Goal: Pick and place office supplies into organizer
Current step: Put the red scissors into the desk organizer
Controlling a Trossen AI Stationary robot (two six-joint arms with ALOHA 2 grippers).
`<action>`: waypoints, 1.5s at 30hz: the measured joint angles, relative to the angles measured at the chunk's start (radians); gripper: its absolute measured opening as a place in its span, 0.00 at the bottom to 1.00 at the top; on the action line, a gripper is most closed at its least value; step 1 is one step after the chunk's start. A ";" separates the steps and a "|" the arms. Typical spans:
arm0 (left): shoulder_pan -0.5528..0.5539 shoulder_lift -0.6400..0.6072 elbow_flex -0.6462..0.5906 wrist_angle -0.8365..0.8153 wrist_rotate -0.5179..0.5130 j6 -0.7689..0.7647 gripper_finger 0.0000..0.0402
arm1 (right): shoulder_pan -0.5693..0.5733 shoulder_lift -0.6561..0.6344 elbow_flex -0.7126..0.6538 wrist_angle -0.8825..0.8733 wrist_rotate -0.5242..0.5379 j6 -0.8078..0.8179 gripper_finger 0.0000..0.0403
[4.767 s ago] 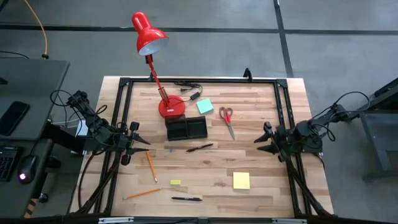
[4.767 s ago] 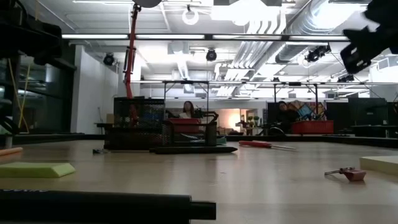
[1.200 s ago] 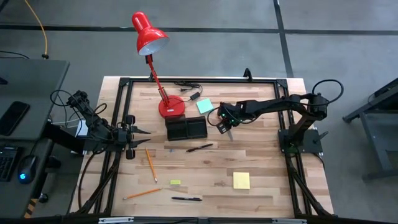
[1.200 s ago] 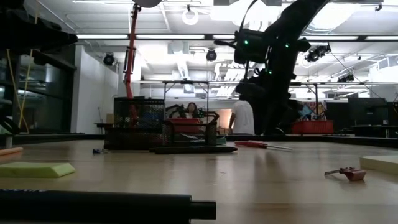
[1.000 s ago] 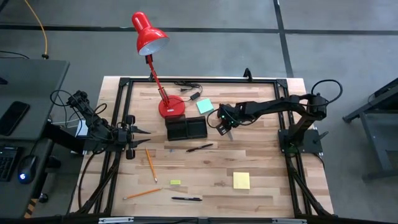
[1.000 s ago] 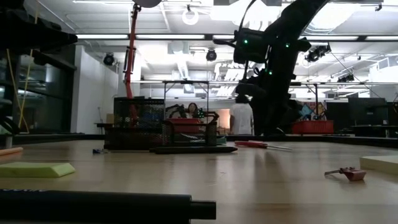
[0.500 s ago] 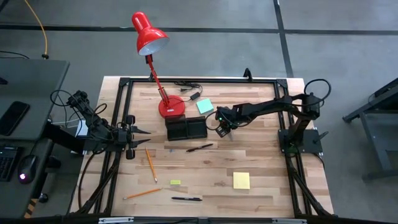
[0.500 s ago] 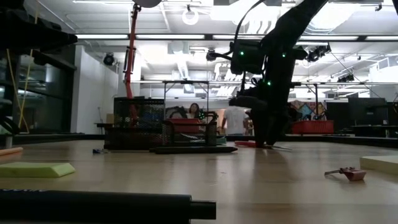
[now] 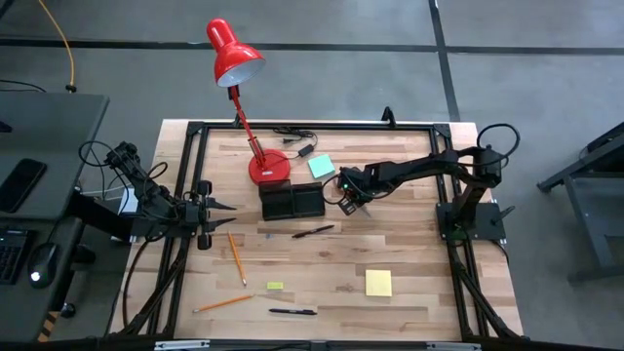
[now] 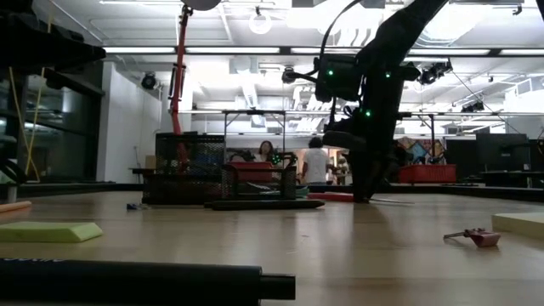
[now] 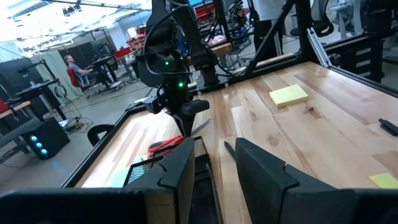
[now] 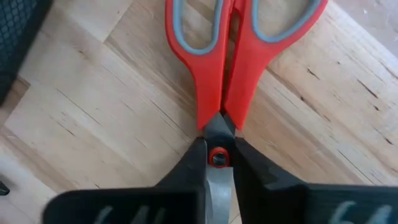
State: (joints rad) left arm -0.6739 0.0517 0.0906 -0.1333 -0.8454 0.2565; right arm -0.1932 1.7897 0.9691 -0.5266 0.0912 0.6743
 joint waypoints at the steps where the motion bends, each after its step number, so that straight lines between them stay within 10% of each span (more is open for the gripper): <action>1: 0.000 0.000 0.000 0.000 0.000 0.000 0.26 | 0.000 0.000 0.000 0.000 0.004 -0.002 0.03; 33: 0.000 0.000 0.000 -0.040 0.019 -0.003 0.26 | 0.118 -0.063 0.082 -0.053 0.213 -0.048 0.01; 45: 0.000 0.000 0.000 0.090 -0.070 -0.006 0.26 | 0.234 -0.063 0.087 -0.031 0.477 -0.077 0.01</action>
State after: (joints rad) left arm -0.6739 0.0521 0.0906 -0.0433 -0.9153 0.2509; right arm 0.0404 1.7267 1.0557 -0.5579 0.5680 0.5972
